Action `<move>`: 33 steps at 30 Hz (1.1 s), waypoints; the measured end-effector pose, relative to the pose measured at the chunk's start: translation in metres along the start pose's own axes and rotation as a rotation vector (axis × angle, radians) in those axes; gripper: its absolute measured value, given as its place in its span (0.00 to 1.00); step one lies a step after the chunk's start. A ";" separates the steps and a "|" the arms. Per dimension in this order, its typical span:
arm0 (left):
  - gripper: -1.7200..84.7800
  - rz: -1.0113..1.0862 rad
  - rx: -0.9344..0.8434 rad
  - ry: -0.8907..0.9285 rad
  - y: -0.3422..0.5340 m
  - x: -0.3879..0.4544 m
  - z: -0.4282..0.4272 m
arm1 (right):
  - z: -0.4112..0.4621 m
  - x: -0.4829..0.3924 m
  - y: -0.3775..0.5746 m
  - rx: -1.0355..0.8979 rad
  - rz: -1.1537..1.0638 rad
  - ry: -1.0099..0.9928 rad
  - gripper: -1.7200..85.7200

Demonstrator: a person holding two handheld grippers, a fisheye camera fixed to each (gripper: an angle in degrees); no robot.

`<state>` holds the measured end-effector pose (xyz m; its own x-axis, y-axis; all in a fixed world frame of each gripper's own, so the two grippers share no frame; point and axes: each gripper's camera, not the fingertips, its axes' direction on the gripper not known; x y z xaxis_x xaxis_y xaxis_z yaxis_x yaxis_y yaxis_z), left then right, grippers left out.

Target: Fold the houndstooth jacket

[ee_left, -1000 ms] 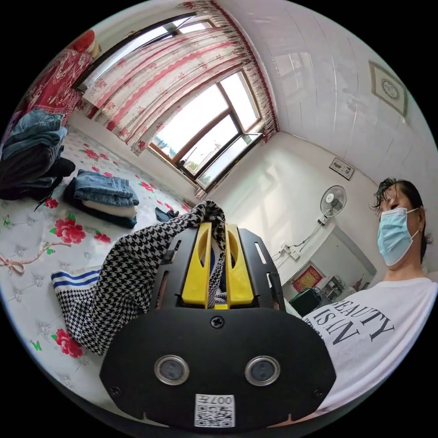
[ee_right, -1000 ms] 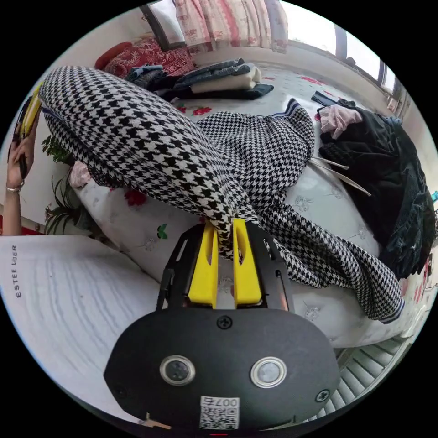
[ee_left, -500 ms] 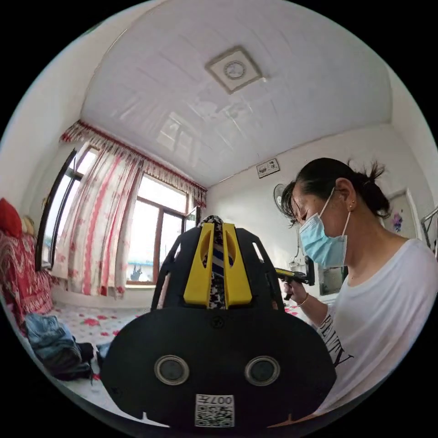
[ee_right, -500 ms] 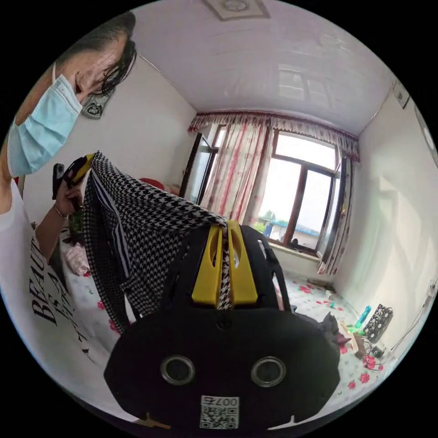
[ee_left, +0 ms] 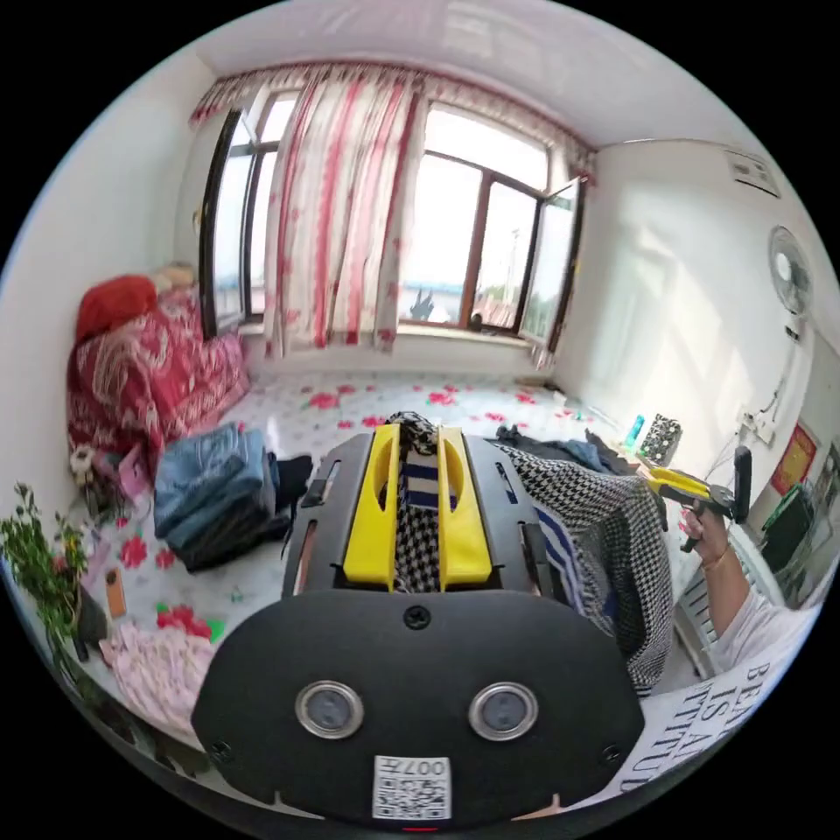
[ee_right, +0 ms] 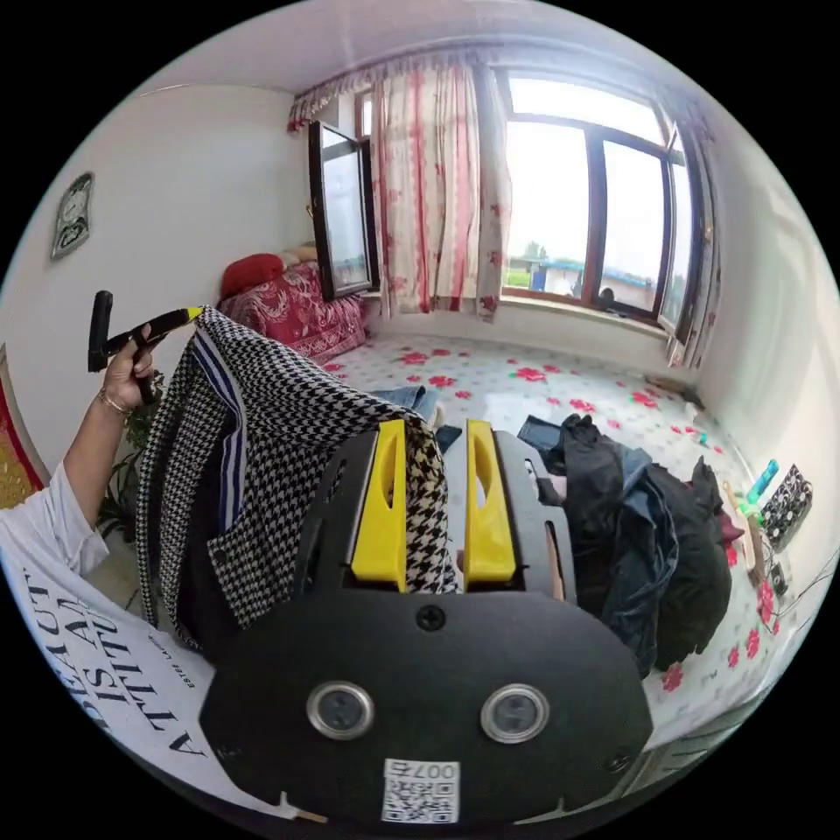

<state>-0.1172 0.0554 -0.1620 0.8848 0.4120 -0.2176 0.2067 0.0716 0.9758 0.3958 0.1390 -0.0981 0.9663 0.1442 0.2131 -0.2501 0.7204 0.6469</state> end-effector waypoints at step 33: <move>0.01 -0.497 -0.367 -0.142 0.126 -0.234 0.068 | -0.039 0.149 -0.020 0.011 0.343 0.508 0.05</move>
<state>-0.2698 -0.0940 0.0106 0.7722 0.1264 -0.6227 0.4729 0.5403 0.6960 0.5474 0.1727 -0.1075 0.7379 0.6740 0.0362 -0.5496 0.5689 0.6118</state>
